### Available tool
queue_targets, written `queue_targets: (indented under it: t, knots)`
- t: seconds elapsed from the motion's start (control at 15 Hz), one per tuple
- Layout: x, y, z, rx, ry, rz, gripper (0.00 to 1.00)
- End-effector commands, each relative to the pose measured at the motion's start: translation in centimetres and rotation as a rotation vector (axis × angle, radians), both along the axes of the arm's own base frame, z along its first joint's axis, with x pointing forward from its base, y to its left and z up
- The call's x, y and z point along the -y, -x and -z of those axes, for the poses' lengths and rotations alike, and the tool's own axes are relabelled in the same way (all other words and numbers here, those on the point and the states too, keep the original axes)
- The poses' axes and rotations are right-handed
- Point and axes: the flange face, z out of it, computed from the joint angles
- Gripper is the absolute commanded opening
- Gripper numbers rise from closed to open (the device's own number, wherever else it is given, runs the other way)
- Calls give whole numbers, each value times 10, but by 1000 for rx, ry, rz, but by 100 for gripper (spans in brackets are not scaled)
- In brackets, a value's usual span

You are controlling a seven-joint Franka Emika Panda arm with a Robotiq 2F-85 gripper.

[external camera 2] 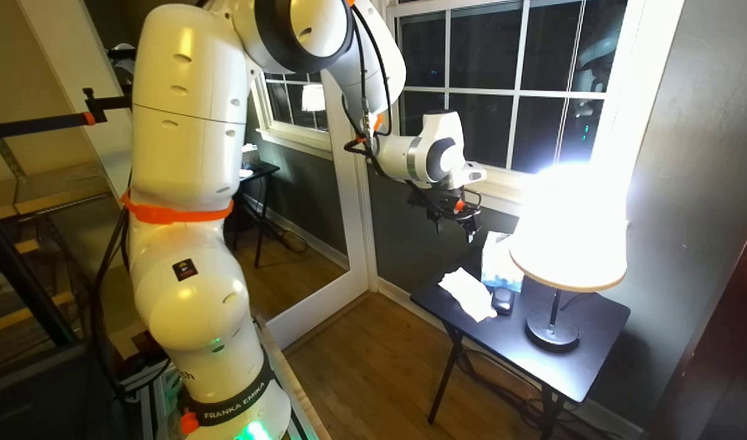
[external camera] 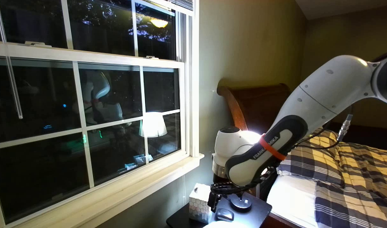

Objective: Move the box to the right, then move the black object backwards

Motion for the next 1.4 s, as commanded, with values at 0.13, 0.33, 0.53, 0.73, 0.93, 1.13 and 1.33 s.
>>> queue_targets:
  t: [0.13, 0.33, 0.53, 0.73, 0.93, 1.13, 1.33]
  knots:
    - [0, -36, 22, 5, -47, 278, 100]
    - [-6, -43, 22, -66, -99, 408, 100]
    - [-3, -41, 20, -39, -83, 371, 100]
    - [-4, -43, 19, -43, -90, 384, 100]
    - [-19, -51, 31, -66, -102, 518, 100]
    - [-44, -60, 52, -62, -111, 682, 100]
    - [-75, -70, 79, -42, -129, 837, 100]
